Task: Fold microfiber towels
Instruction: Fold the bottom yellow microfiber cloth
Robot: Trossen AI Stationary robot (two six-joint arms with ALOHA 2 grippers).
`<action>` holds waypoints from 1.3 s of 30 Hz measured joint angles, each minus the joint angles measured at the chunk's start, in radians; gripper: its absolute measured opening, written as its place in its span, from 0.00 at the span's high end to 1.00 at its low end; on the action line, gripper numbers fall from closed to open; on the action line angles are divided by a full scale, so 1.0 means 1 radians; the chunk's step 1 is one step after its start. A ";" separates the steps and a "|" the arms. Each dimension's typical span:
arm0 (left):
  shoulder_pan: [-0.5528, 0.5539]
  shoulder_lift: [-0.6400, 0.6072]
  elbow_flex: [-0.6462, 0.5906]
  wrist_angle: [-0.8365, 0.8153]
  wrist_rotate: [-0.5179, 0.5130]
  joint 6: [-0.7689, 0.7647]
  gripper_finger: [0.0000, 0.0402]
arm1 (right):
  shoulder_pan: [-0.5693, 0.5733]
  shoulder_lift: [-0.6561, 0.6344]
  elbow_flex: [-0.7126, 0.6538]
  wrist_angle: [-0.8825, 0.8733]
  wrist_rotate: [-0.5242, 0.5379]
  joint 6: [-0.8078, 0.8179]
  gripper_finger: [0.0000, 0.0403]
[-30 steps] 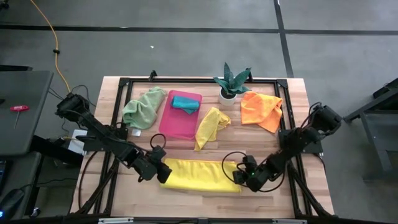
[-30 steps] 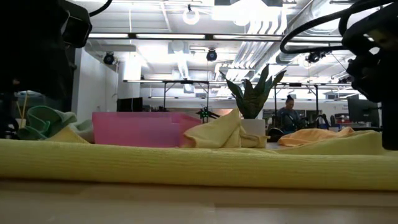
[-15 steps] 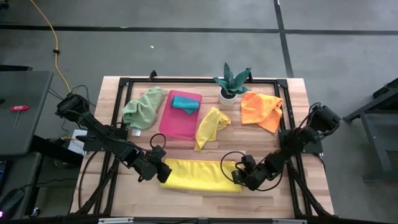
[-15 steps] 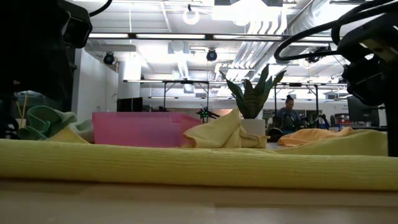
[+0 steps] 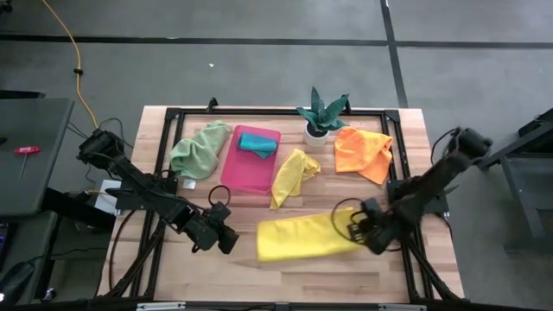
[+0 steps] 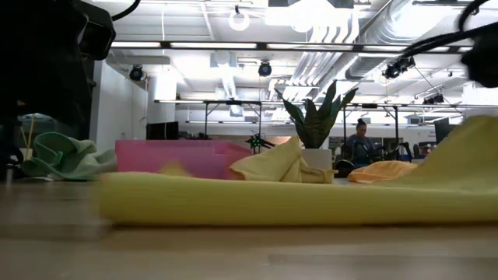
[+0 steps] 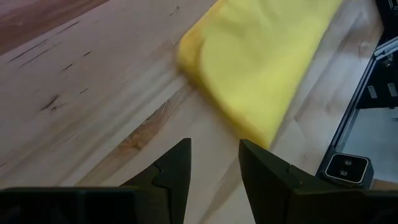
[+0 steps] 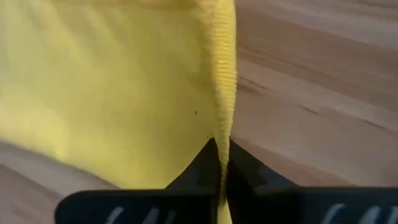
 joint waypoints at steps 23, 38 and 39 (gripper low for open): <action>0.030 0.000 0.000 -0.001 -0.031 0.026 0.69 | -0.051 0.090 0.000 0.507 0.181 -0.019 1.00; 0.038 0.000 0.000 0.005 -0.015 0.027 0.69 | -0.139 0.355 0.001 1.087 0.322 -0.100 1.00; 0.038 0.000 0.000 0.005 -0.015 0.027 0.69 | -0.142 0.365 0.001 1.122 0.326 -0.106 1.00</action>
